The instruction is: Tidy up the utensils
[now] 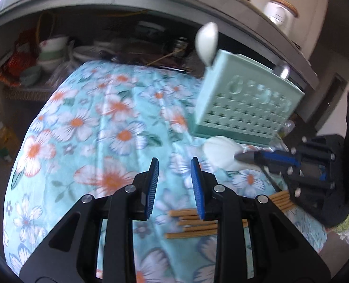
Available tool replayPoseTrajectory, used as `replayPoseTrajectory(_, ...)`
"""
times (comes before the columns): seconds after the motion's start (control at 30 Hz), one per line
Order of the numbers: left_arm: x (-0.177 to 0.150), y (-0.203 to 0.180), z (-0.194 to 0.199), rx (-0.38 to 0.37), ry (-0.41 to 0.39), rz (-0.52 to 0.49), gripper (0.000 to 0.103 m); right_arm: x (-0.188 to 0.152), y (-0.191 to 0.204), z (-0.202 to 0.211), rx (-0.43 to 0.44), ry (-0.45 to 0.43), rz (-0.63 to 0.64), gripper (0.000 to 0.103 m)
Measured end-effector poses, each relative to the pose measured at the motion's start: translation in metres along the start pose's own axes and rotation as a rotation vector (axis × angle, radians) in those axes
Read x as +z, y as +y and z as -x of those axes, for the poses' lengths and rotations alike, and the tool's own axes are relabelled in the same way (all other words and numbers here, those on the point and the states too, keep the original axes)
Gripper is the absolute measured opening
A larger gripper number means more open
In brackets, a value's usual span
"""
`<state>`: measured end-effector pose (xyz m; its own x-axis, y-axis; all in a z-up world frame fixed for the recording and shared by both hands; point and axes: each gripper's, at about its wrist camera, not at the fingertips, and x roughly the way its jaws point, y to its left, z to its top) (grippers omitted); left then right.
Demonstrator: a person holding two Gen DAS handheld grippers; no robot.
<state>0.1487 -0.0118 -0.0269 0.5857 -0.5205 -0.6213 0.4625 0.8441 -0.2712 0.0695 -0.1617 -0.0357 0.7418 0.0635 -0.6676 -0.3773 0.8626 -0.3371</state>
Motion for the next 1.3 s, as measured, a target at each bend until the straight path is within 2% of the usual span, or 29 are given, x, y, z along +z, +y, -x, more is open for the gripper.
replayPoseTrajectory(0.2,0.001,-0.043,-0.016,-0.003,0.062,-0.206,0.033,-0.014,-0.042,0.038,-0.078,-0.099,-0.252,0.002)
replayPoseTrajectory(0.3,-0.002,-0.069,-0.035,0.072,0.124,-0.353,0.038,-0.030,-0.063,0.059,-0.101,-0.146,-0.393,0.002)
replayPoseTrajectory(0.4,-0.006,-0.085,-0.052,0.110,0.181,-0.445,0.040,-0.044,-0.077,0.069,-0.114,-0.177,-0.493,0.002)
replayPoseTrajectory(0.47,-0.009,-0.095,-0.065,0.125,0.217,-0.506,0.046,-0.057,-0.085,0.078,-0.113,-0.200,-0.559,0.002)
replayPoseTrajectory(0.57,-0.012,-0.104,-0.079,0.189,0.236,-0.577,0.051,-0.067,-0.089,0.081,-0.099,-0.220,-0.607,0.002)
replayPoseTrajectory(0.67,-0.012,-0.112,-0.087,0.242,0.229,-0.631,0.057,-0.073,-0.090,0.082,-0.090,-0.235,-0.632,0.002)
replayPoseTrajectory(0.83,-0.013,-0.127,-0.094,0.287,0.195,-0.710,0.058,-0.082,-0.094,0.078,-0.059,-0.262,-0.680,0.002)
replayPoseTrajectory(0.93,-0.017,-0.135,-0.090,0.326,0.146,-0.768,0.059,-0.083,-0.094,0.077,-0.049,-0.270,-0.685,0.002)
replayPoseTrajectory(1.03,-0.023,-0.146,-0.085,0.379,0.055,-0.843,0.058,-0.083,-0.093,0.077,-0.046,-0.276,-0.680,0.002)
replayPoseTrajectory(1.13,-0.030,-0.156,-0.079,0.399,-0.026,-0.904,0.056,-0.084,-0.093,0.077,-0.043,-0.278,-0.683,0.002)
replayPoseTrajectory(1.23,-0.032,-0.162,-0.076,0.413,-0.068,-0.921,0.055,-0.086,-0.095,0.076,-0.036,-0.279,-0.692,0.002)
replayPoseTrajectory(1.3,-0.027,-0.161,-0.076,0.409,-0.081,-0.895,0.050,-0.086,-0.095,0.076,-0.032,-0.281,-0.696,0.002)
